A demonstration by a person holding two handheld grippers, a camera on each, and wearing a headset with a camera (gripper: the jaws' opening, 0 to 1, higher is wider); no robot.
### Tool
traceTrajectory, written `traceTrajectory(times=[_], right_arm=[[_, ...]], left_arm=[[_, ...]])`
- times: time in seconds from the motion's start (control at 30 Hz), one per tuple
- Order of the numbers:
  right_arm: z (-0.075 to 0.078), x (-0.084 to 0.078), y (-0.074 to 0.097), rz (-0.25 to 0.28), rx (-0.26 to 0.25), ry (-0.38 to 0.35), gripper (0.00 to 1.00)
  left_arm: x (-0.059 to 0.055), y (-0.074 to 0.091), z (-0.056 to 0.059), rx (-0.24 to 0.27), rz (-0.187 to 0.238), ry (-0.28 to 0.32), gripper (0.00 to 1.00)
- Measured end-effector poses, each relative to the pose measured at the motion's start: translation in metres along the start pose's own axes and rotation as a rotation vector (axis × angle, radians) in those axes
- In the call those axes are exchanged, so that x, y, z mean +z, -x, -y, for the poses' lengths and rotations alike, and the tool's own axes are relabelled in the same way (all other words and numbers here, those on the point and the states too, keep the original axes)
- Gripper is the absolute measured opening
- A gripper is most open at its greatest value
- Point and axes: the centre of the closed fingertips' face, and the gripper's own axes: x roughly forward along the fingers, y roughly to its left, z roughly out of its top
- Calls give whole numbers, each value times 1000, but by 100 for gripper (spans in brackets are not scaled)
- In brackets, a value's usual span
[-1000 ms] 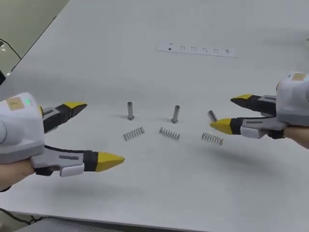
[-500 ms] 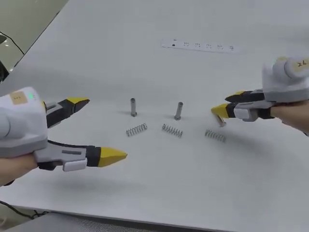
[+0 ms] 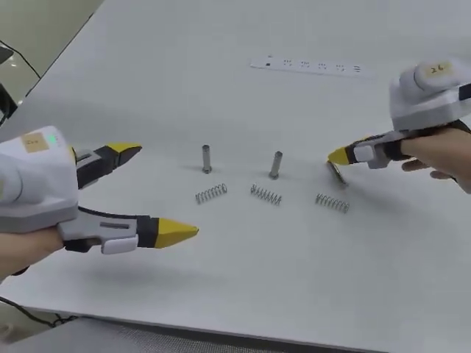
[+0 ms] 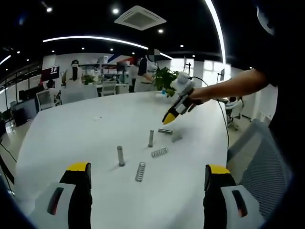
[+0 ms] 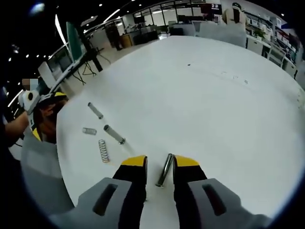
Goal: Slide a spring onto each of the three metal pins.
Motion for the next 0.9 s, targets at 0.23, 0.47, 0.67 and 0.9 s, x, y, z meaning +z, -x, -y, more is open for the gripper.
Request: traceTrajectory(times=[0.23,0.47,0.67,0.9], right_arm=[[9,0,-9,-50,-31,-18,16],[9,-10,-14,-102,-52,-29,16],[7,-14,-17,-122,-56,-25,14],[8,-19,-19,-146,-71,-32,12]], left_arm=[[-1,2,-1,5,-1,2,96],[-1,1,-2,6,1,6,96],[-2,1,-2,4,1,12,96],[-2,0,-2,2,2,12,96]])
